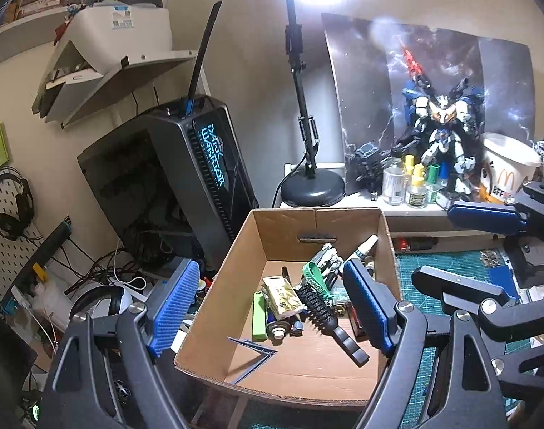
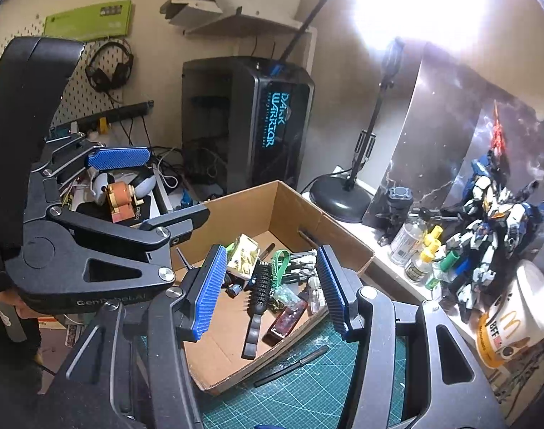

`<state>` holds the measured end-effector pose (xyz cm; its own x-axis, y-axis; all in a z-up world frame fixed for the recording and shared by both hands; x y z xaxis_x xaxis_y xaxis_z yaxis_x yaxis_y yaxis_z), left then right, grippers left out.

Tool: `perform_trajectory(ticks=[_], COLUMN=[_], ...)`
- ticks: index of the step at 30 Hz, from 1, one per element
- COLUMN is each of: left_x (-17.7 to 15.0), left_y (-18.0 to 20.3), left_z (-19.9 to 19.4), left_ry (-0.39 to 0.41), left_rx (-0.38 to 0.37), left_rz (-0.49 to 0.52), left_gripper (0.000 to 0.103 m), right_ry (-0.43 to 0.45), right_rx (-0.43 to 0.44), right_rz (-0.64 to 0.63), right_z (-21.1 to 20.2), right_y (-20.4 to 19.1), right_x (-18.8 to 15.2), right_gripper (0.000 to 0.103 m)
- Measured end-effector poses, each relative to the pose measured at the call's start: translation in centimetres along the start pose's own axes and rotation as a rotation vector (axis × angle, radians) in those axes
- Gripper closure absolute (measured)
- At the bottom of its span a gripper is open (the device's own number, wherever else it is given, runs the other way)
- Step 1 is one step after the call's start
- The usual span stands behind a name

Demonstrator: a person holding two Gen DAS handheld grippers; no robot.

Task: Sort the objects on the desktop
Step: 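Move both open tools back over the cutting mat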

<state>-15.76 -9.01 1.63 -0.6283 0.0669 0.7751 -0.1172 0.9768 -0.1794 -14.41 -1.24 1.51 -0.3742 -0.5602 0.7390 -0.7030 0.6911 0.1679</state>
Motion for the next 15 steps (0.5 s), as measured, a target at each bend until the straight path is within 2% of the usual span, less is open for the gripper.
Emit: perform_trajectory(ticks=[15], left_x=[-0.9], left_y=[2.1], left_z=[-4.3], left_ry=[0.083], left_rx=[-0.031], left_rz=[-0.002], left_gripper=[0.020], right_ry=[0.057], right_rx=[-0.005], right_rz=[0.008], right_z=[-4.4], right_y=[-0.2], right_x=[-1.9], right_gripper=[0.052])
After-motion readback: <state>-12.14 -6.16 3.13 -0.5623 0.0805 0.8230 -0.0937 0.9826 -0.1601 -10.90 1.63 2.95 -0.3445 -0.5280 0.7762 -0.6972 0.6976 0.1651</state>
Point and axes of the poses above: each gripper's, at about its wrist camera, not at the fingertips, and z roughly the way its jaws point, y to its right, x to its top, the point moved 10 cm from there along z, roughly the way its jaws point, and after that the axes turned 6 degrees about -y, right-handed, at the moved point
